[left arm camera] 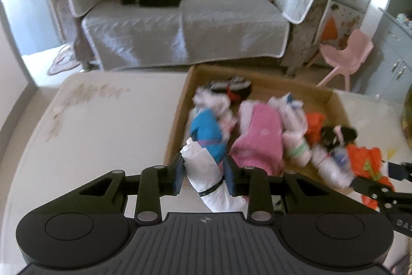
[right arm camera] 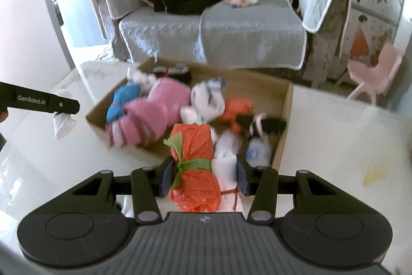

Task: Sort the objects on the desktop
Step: 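Carry both held socks into the cardboard box and open both tools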

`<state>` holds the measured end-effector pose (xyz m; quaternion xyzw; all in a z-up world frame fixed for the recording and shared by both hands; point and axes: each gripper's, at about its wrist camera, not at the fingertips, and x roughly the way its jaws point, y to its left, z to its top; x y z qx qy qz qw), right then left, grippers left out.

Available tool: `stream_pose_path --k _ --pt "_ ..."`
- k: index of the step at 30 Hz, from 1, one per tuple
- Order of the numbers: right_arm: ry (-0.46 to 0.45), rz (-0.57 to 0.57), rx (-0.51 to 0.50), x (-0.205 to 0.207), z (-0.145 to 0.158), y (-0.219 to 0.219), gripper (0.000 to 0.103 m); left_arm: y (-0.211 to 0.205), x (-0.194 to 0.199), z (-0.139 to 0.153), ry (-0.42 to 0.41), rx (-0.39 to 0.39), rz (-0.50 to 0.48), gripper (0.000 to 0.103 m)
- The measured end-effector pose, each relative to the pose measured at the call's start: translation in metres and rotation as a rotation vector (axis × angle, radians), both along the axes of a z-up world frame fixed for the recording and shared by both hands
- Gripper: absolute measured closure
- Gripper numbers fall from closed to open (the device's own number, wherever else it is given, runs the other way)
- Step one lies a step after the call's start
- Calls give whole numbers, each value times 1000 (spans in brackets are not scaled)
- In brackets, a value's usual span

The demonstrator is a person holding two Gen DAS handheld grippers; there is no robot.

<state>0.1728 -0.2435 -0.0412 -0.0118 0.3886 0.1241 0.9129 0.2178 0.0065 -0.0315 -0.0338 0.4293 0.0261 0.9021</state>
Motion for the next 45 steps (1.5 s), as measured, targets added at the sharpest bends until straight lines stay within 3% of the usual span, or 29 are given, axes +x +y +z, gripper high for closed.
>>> stream_pose_path --k 7,13,45 --pt "-10 -6 -19 53 4 6 58 -13 56 6 -25 12 -72 64" --pt "-11 -13 -46 71 1 8 58 -13 81 2 -25 16 -92 64" --pt "35 -53 -121 94 -15 15 57 -21 97 -38 8 30 -126 62"
